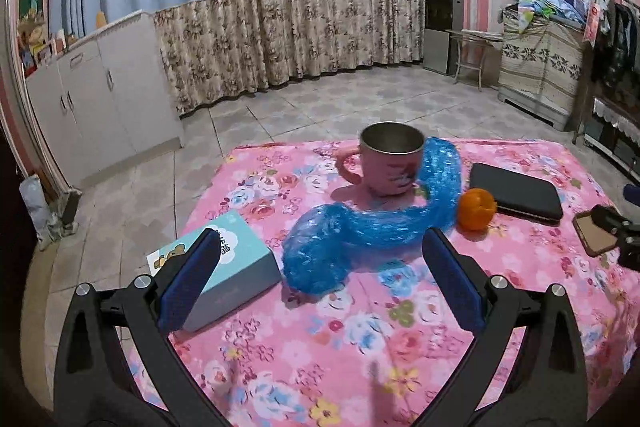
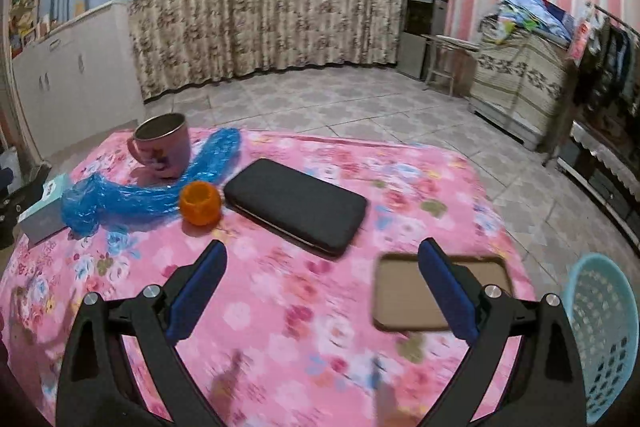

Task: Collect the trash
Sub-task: 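Move both tools back over the bedspread toward the orange peel and blue bag, then grasp the orange peel with the right tool while the left tool grasps the blue bag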

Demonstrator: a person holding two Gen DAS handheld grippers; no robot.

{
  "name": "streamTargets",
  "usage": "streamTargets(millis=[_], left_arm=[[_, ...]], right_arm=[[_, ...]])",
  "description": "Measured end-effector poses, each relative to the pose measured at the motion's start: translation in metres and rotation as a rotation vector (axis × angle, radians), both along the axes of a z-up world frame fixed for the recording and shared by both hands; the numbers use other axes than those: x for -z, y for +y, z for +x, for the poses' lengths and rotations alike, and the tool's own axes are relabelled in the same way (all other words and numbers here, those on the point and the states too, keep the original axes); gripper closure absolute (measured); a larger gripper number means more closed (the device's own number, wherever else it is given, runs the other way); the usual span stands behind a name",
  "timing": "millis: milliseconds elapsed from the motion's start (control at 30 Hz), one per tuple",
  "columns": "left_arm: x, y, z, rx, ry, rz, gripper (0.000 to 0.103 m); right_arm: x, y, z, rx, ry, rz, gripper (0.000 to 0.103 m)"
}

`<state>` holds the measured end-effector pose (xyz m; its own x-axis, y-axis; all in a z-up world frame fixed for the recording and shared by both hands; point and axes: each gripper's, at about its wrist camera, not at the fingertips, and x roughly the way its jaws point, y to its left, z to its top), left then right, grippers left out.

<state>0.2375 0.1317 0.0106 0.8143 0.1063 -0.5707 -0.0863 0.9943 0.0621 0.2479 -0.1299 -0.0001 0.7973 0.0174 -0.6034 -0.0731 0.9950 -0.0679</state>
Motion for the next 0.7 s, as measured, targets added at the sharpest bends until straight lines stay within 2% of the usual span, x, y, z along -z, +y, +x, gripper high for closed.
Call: streamTargets(millis=[500,567,633,700], left_arm=[[0.011,0.041,0.04,-0.02,0.011,-0.054,0.006],[0.015,0.043,0.044,-0.022,0.023,-0.073,0.006],[0.018,0.044,0.046,-0.026,0.028,-0.077,0.006],[0.019,0.043,0.049,-0.026,0.031,-0.082,0.006]], right_arm=[[0.046,0.078,0.07,-0.099,0.108,-0.024,0.01],[0.049,0.083,0.074,-0.114,0.114,-0.033,0.016],[0.053,0.087,0.081,-0.133,0.133,-0.033,0.03],[0.054,0.088,0.086,-0.158,0.149,-0.01,0.036]])
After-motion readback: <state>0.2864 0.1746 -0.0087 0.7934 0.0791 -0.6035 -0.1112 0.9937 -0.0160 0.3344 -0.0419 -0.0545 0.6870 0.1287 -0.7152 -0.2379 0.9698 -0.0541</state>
